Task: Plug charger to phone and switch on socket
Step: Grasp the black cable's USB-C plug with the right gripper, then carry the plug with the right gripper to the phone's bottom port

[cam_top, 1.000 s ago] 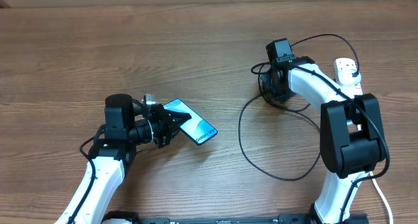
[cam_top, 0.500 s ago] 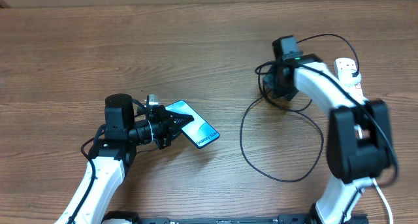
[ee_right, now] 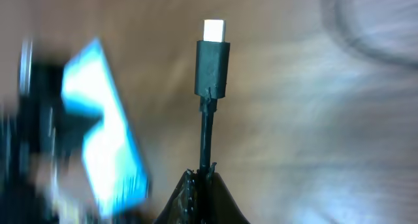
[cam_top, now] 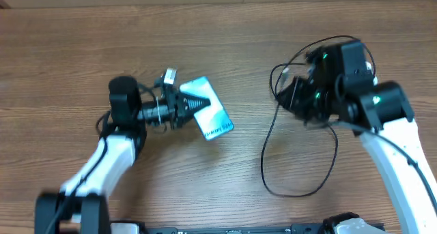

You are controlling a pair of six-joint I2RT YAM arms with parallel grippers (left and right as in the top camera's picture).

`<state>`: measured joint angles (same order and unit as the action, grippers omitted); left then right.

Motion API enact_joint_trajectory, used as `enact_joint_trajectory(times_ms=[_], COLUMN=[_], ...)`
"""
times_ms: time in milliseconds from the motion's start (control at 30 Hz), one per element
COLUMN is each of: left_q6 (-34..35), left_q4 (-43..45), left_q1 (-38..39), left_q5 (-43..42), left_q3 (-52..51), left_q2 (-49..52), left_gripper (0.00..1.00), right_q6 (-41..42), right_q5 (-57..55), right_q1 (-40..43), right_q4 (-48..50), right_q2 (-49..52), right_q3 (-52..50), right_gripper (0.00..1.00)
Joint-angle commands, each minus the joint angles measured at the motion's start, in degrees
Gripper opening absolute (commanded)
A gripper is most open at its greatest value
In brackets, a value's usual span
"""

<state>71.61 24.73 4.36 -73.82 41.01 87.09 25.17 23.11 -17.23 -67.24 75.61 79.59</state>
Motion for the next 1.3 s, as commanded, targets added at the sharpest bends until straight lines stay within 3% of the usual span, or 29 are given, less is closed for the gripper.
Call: enact_joint_trajectory(times_ms=[0, 233, 400, 767, 1267], left_q6=[0.3, 0.7, 0.3, 0.8, 2.9], left_q4=[4.5, 7.0, 7.3, 7.0, 7.1], left_q1=[-0.3, -0.3, -0.2, -0.2, -0.2], left_q5=[-14.6, -16.7, -16.7, -16.7, -16.6], left_q3=[8.6, 15.0, 15.0, 15.0, 15.0], left_q2=[7.4, 13.3, 13.3, 13.3, 13.3], left_gripper=[0.04, 0.04, 0.04, 0.04, 0.04], right_q6=[-7.7, -6.5, 2.0, 9.4, 9.6], right_q5=[7.9, 6.5, -5.0, -10.4, -6.3], right_q1=[-6.4, -23.5, -30.1, -31.6, -31.6], right_q4=[-1.3, 2.5, 4.3, 10.6, 15.6], right_q2=[-3.5, -7.4, -7.3, -6.9, -3.1], right_q3=[-3.5, -11.6, -13.4, -13.4, -13.5], right_gripper=[0.04, 0.04, 0.04, 0.04, 0.04])
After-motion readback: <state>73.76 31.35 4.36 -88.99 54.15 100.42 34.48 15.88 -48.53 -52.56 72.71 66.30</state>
